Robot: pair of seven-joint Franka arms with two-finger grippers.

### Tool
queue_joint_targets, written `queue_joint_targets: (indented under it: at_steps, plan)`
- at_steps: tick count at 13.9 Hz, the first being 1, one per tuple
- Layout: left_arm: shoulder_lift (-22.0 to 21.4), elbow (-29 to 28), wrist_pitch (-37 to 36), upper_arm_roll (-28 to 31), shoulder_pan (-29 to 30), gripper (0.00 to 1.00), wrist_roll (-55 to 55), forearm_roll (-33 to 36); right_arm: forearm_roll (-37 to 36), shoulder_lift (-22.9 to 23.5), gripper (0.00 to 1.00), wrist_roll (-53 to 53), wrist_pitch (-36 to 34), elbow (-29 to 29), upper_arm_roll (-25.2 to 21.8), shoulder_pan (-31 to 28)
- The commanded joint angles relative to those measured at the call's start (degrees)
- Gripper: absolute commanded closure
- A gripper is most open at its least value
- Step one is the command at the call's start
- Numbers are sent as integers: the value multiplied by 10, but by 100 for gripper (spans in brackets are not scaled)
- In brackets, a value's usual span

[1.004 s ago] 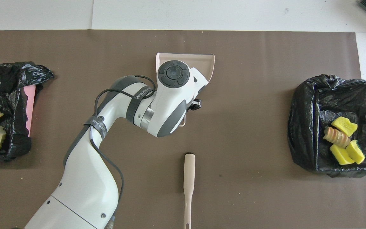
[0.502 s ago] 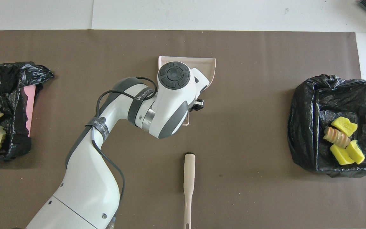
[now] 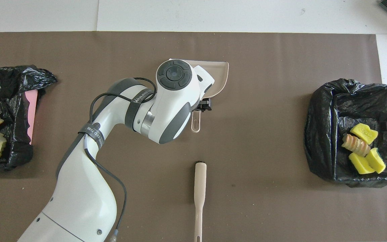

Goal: Sweep and dump trash in bin

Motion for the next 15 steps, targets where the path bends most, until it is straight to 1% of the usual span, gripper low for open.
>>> queue_joint_targets:
  at_steps: [1, 3, 5, 7, 8, 11, 12, 13, 15]
  plan:
    - [-136, -161, 10, 40, 6, 0, 4, 3, -13, -9, 0, -14, 1, -10, 4, -5]
    - [-185, -201, 6, 62, 12, 0, 5, 66, -12, -10, 0, -15, 0, -9, 4, -7]
    - [-238, -243, 9, 63, 41, 0, 22, 100, -12, -12, 0, -10, -3, -12, 4, -7]
    - [-283, -257, 1, 63, 86, 0, 82, 105, -12, -12, 0, -9, -3, -12, 4, -2]
    - [-306, -258, -16, 63, 98, 0, 119, 105, -12, -12, 0, -9, -2, -12, 4, -2]
    - [-369, -248, -98, 65, 153, 0, 226, 104, -12, -12, 0, -11, -3, -12, 4, -2]
    - [-381, -238, -121, 66, 175, 0, 258, 104, -12, -12, 0, -14, -4, -12, 4, -4]
    - [-387, -211, -150, 66, 199, 0, 306, 104, -8, -11, 0, -13, -5, -10, 4, -5]
    - [-378, -126, -238, 67, 240, 0, 407, 99, -4, -9, 0, -12, -5, -8, 5, -2]
